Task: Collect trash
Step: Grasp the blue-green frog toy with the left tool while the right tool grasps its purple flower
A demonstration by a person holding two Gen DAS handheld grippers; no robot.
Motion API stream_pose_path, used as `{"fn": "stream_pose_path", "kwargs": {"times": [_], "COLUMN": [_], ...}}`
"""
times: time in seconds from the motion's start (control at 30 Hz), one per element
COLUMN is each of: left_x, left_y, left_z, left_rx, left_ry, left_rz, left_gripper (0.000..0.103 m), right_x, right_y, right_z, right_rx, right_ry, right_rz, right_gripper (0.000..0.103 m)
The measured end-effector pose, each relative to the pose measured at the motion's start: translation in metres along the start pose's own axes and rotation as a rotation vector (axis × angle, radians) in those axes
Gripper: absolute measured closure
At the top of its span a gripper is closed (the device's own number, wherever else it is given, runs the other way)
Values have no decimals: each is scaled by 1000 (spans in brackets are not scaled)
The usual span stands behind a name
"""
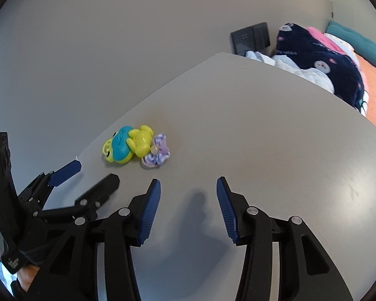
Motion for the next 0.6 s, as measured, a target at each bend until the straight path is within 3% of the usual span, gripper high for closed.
{"fn": "stream_pose_path", "kwargs": {"times": [0.47,0.6], "left_x": [14,14], "left_y": [-8,-7], "left_z": [21,23], "left_rx": [30,32], "left_ry": [-5,-7], "left_rz": [32,37], "left_gripper": [12,12], "right_x": [31,31], "right_y": [-7,-9], "right_z": [40,46], "right_rx": [104,116], "right_ry": [-32,-41], "right_rz": [43,38], "right_gripper": [56,65]}}
Point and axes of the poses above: each gripper's, at about its wrist camera, not at the fingertips, and z roughly the way its jaws point, y to its right, x to its top, the point moved 5 cm from there along z, roughly the way its jaws point, and after that the axes turned 1 degree about -z, right-handed, at the moved point
